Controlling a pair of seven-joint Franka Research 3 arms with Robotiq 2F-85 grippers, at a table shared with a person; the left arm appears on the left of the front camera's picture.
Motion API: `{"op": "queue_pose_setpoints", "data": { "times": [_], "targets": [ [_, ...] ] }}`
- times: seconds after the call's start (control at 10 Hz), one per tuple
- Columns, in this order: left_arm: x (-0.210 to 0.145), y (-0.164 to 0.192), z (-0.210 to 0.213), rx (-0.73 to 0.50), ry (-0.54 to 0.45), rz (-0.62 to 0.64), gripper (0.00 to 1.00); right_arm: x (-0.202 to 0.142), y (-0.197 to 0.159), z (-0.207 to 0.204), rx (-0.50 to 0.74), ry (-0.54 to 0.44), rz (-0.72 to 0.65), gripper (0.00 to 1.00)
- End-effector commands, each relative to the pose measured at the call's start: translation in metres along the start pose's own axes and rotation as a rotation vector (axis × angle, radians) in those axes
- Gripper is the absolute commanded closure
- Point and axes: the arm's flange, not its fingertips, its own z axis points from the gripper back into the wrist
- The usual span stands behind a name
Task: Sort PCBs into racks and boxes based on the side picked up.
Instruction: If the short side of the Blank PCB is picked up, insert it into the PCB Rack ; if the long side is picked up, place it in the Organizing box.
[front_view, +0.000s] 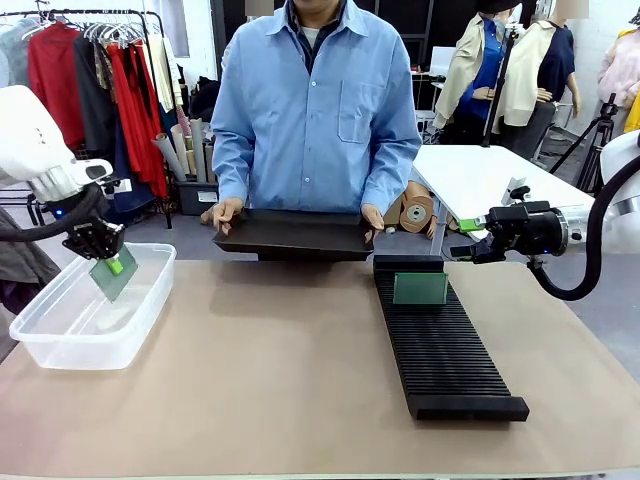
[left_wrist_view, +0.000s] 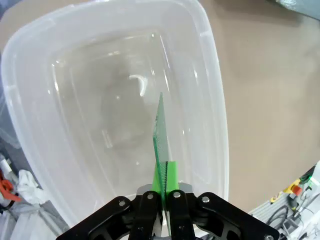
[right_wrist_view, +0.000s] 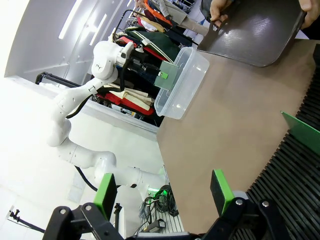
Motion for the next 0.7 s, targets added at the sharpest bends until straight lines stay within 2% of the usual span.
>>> {"op": "queue_pose_setpoints", "data": {
  "times": [0.0, 0.2, 0.6],
  "targets": [
    [-0.001, 0.004, -0.013, -0.038, 0.02, 0.032, 1.0, 0.004, 0.0, -0.001, 0.002, -0.011, 0.024, 0.0],
    [0.002, 0.007, -0.037, -0.044, 0.038, 0.025, 1.0, 0.004, 0.0, -0.001, 0.002, -0.011, 0.024, 0.0],
    [0.006, 0.013, -0.062, -0.093, -0.011, 0.013, 1.0, 0.004, 0.0, -0.001, 0.002, -0.011, 0.024, 0.0]
  ]
}}
